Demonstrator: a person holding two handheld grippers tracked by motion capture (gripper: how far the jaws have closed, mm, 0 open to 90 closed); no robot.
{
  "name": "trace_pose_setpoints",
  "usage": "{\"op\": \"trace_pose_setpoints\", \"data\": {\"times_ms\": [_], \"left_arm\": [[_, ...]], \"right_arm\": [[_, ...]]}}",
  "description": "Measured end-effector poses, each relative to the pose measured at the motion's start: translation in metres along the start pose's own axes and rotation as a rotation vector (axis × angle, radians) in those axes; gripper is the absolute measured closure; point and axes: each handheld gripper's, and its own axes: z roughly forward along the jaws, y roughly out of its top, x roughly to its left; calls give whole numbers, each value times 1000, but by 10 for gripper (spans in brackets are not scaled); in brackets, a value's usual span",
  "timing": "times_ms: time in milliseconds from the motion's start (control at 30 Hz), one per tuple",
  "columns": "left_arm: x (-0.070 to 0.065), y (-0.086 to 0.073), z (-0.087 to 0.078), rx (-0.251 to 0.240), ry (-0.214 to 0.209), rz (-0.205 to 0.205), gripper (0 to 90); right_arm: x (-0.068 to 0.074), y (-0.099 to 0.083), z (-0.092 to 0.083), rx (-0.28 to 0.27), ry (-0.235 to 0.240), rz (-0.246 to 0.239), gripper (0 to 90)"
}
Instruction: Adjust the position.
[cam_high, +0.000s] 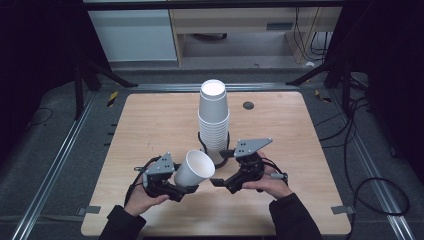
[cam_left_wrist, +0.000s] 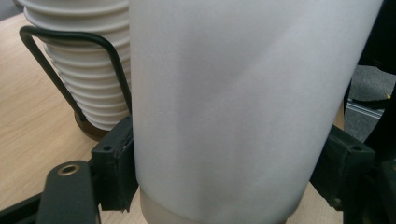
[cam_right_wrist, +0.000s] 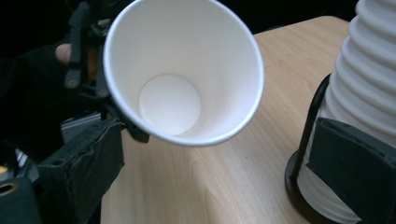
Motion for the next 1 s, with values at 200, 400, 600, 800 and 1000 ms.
{"op": "trace_pose_setpoints", "data": {"times_ms": [200, 400, 600, 800, 1000], "left_arm": [[-1, 1, -1, -38, -5, -10, 213], [-4, 3, 1, -56, -7, -17, 213], [-5, 4, 3, -69, -9, -19, 214], [-9, 5, 7, -67, -6, -6, 213], [-13, 6, 11, -65, -10, 2, 214]], "right_arm": [[4, 0, 9, -52, 41, 23, 47], [2, 0, 16, -97, 77, 80, 43], [2, -1, 22, -110, 105, 100, 50], [4, -2, 30, -101, 123, 104, 51], [5, -2, 32, -121, 130, 105, 67]]}}
